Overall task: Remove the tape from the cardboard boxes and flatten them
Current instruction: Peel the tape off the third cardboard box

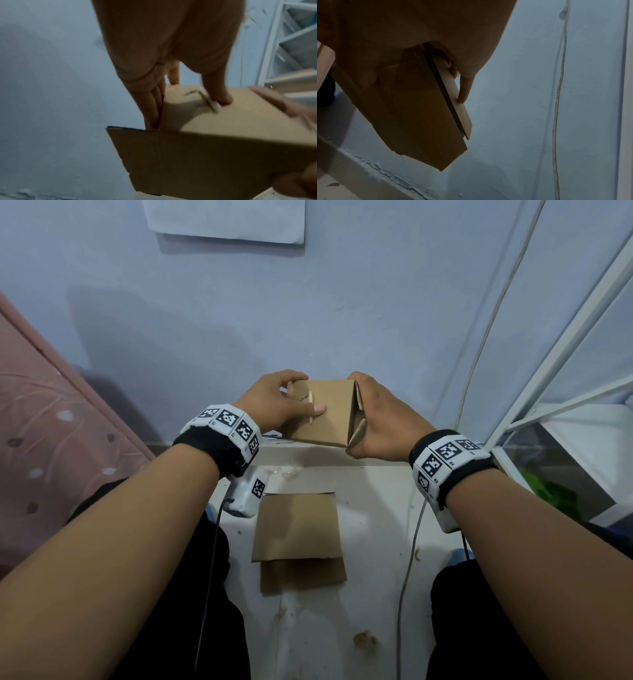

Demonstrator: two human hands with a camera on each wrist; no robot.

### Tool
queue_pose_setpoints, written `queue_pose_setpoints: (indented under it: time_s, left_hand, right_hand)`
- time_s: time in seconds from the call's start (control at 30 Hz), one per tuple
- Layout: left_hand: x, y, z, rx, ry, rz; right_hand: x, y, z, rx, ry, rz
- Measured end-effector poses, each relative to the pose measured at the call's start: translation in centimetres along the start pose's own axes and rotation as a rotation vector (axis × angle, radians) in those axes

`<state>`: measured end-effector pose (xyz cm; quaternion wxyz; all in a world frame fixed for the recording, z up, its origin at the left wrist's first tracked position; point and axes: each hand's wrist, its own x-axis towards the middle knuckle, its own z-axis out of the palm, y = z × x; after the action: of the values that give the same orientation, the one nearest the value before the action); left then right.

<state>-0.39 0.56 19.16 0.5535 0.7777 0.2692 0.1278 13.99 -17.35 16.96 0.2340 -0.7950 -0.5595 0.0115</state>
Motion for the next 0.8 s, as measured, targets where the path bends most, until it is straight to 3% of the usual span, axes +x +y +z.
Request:
queue_pose_setpoints:
  time_s: [0.33, 0.63, 0.8]
  left_hand:
    - [-0.25, -0.10, -0.83, -0.038, -0.126, 0.003]
    - [-0.09, 0.47, -0.08, 0.023, -0.072, -0.005]
    - [0.04, 0.53, -0.42, -0.101, -0.065, -0.046]
  right_hand:
    - [-0.20, 0.97, -0.20, 0.026, -0.007, 0.019]
    - [0.29, 0.60, 0.31, 0.047, 0.017, -0.029]
    - [0.37, 0.30, 0.42, 0.030, 0.036, -0.040]
